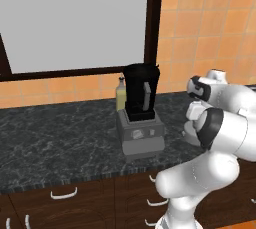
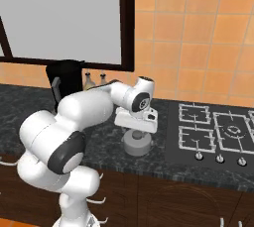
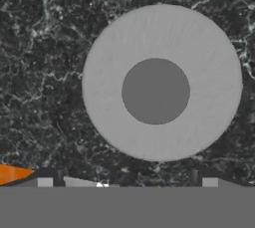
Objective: Close the lid blender by securely placing the lid on top.
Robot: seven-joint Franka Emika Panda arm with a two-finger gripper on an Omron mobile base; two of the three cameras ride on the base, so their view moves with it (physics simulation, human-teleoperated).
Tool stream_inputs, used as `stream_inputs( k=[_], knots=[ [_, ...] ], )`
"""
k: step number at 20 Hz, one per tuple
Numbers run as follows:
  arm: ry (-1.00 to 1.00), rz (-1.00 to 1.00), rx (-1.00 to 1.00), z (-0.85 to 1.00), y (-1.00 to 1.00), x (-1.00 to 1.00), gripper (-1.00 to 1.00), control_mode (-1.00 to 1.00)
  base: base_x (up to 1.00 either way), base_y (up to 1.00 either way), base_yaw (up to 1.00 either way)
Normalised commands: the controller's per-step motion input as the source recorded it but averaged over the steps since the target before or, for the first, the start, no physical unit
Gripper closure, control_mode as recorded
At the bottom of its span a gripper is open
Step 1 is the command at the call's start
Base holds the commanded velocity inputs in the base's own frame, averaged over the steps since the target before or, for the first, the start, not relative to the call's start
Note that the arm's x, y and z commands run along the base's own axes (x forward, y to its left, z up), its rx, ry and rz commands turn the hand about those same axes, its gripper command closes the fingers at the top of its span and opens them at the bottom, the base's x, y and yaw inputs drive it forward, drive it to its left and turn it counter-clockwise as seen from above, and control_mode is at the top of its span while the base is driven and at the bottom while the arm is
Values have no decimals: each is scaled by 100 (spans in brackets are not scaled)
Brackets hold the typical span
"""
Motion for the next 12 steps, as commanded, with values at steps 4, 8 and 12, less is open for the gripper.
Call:
stream_inputs(
  k=[4,8,12],
  knots=[
    [1,0,0,-22,-2,27,-100,-100,0,0,0],
    [0,0,0,-19,-4,24,-100,-100,0,0,0],
    [1,0,0,-18,-8,19,-100,-100,0,0,0]
  ],
)
